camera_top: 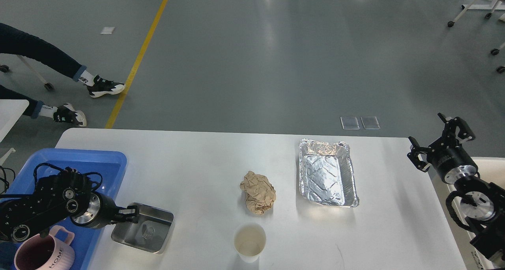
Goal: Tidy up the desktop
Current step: 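Grasp the edge of the small steel tray with the left gripper, then lift the steel tray and place it into the blue bin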
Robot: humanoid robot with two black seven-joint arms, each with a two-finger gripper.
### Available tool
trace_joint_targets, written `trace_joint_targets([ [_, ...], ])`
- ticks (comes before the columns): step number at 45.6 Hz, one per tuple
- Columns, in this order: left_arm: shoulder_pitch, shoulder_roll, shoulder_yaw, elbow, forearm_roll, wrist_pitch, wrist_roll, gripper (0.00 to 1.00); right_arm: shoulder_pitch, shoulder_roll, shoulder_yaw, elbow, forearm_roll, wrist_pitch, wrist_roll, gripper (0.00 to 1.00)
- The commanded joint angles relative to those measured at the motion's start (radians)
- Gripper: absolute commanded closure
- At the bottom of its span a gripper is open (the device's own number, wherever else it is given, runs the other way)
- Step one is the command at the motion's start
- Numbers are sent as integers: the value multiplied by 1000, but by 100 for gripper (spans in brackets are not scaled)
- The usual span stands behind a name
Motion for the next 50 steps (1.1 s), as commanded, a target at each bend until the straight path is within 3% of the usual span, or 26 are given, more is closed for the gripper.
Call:
trace_joint_targets([
  [1,2,1,0,0,2,14,2,69,-3,0,1,0,0,0,0,0],
  [5,3,-5,0,6,3,58,5,81,-3,0,1,1,0,0,0,0],
  [8,12,-10,0,14,0,92,8,82,-3,0,1,1,0,0,0,0],
  [15,12,-10,0,15,0,81,8,98,-5,1,-1,1,0,0,2,0],
  [39,-9,-7,-2,2,-8,75,7,100,-6,0,-1,1,0,1,2,0],
  [44,-20,22,-9,-30,-9,43,-10,100,-6,0,1,1,0,1,0,0],
  [50,-26,148,-20,-132,-11,18,-39,100,-6,-8,1,1,2,1,2,0],
])
